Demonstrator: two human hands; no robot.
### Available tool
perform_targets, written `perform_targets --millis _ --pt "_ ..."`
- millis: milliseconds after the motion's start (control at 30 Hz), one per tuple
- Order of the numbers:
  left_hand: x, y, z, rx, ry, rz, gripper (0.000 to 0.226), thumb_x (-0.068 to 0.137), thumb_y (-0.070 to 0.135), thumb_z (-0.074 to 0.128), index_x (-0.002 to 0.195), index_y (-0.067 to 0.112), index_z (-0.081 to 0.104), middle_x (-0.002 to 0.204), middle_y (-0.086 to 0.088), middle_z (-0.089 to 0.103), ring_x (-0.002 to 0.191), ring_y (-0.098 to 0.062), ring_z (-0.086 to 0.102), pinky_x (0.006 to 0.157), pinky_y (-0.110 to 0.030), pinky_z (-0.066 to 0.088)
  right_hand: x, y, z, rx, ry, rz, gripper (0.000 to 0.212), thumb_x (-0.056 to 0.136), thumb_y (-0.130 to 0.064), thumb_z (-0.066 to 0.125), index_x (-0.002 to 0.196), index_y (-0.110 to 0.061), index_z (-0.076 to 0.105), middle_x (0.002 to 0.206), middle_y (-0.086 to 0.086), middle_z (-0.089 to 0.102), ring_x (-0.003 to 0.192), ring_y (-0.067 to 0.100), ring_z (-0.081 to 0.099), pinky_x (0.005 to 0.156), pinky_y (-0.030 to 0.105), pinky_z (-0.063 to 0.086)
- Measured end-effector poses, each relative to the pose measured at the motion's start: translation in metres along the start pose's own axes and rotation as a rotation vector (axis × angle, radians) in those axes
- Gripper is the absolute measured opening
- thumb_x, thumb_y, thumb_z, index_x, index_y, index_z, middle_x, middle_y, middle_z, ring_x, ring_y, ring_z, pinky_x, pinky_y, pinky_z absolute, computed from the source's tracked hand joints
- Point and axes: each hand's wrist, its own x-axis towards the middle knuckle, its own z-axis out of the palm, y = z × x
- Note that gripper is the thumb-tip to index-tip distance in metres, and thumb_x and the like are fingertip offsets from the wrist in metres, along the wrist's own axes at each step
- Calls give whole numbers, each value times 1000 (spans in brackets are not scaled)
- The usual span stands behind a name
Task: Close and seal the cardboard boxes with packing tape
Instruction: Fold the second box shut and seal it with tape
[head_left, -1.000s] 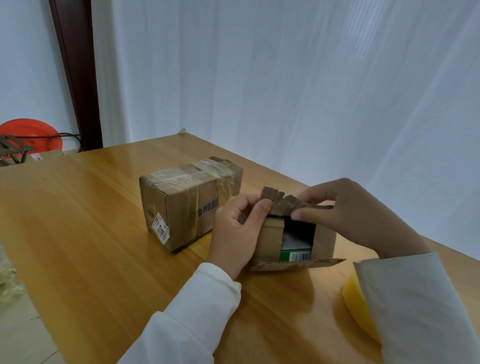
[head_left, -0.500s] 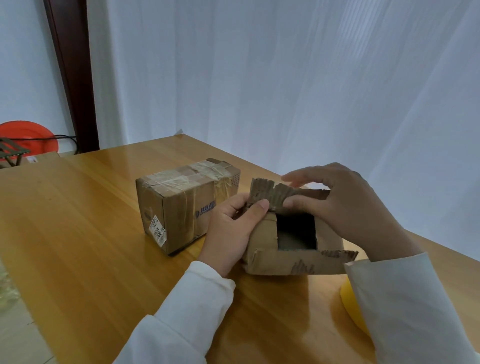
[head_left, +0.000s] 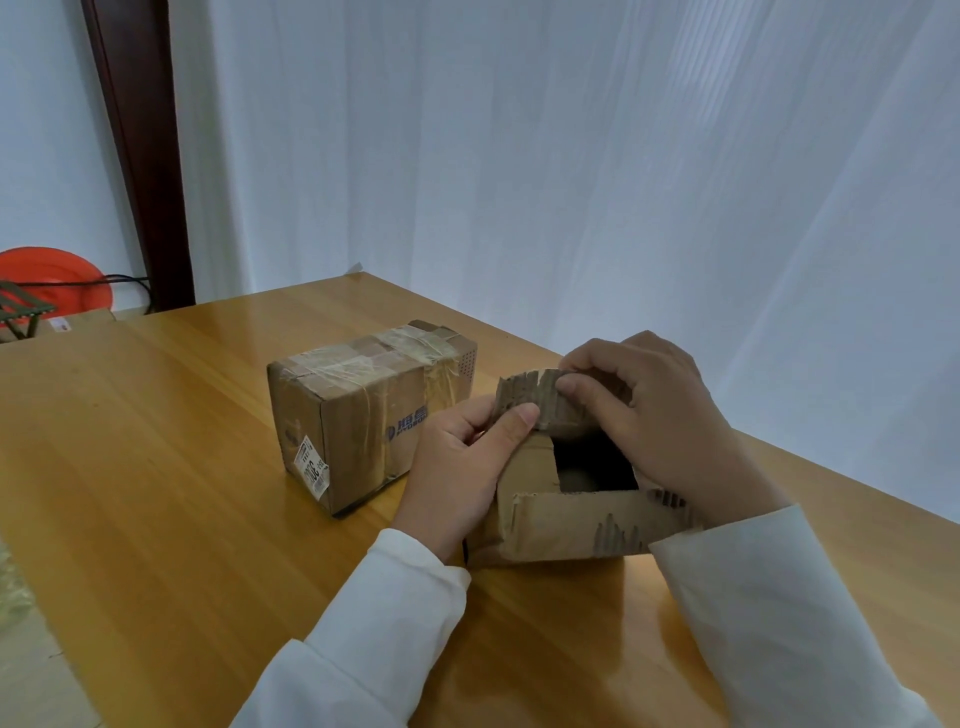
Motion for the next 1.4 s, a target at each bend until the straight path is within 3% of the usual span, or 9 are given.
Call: perform_targets --millis 100,267,467,700,833,967,1200,1300,1400 --pt "0 -1 0 -9 14 -31 20 78 36 59 82 21 71 74 0 69 72 -11 63 60 -24 51 0 -2 1 74 -28 -18 18 82 -60 44 94 -53 54 83 -27 56 93 4 46 89 30 31" --pt "-1 4 0 -94 102 6 21 75 36 61 90 25 71 81 6 72 81 -10 66 64 -22 54 1 -4 7 116 57 -33 11 86 -45 51 80 -45 60 78 -23 62 89 4 52 93 38 36" --pt "1 5 -3 -143 213 69 16 72 30 63 85 25 70 78 13 72 81 -5 67 63 -17 53 2 -8 13 106 72 -94 14 85 -51 51 78 -43 60 75 -27 58 86 1 50 83 26 34" --pt "3 1 -3 -80 187 90 18 73 36 62 86 27 71 85 9 72 88 -10 65 70 -20 55 2 -12 17 106 29 -116 22 86 -50 46 80 -37 62 76 -25 58 83 1 54 79 17 37" --pt "2 0 -1 -64 199 102 20 75 39 57 85 27 69 79 13 70 81 -4 64 66 -17 53 2 -16 18 115 26 -67 12 86 -40 53 79 -35 61 78 -17 63 83 2 55 74 9 36" --pt "3 -3 0 -70 174 101 19 78 38 55 88 26 68 83 9 71 86 -10 65 72 -22 55 3 -15 20 133 -2 -71 17 86 -42 55 83 -32 69 77 -23 61 87 -3 55 73 4 37" --pt "2 -1 1 -128 81 109 17 81 29 55 90 20 65 78 13 70 77 -2 65 67 -18 53 1 -11 18 101 32 -92 19 86 -47 54 77 -34 64 73 -18 61 80 0 53 73 9 33" --pt "0 -4 2 -106 68 80 19 88 31 50 105 28 60 87 16 69 88 -3 65 71 -17 53 3 -11 18 108 -27 -20 17 89 -44 56 86 -34 70 80 -23 63 86 2 53 78 21 38" --pt "0 -8 1 -67 46 14 30 84 44 46 108 33 59 88 16 69 89 -2 65 72 -17 53 2 -5 7 73 -120 80 34 92 -47 48 119 -34 65 99 -22 60 98 1 49 88 26 40"
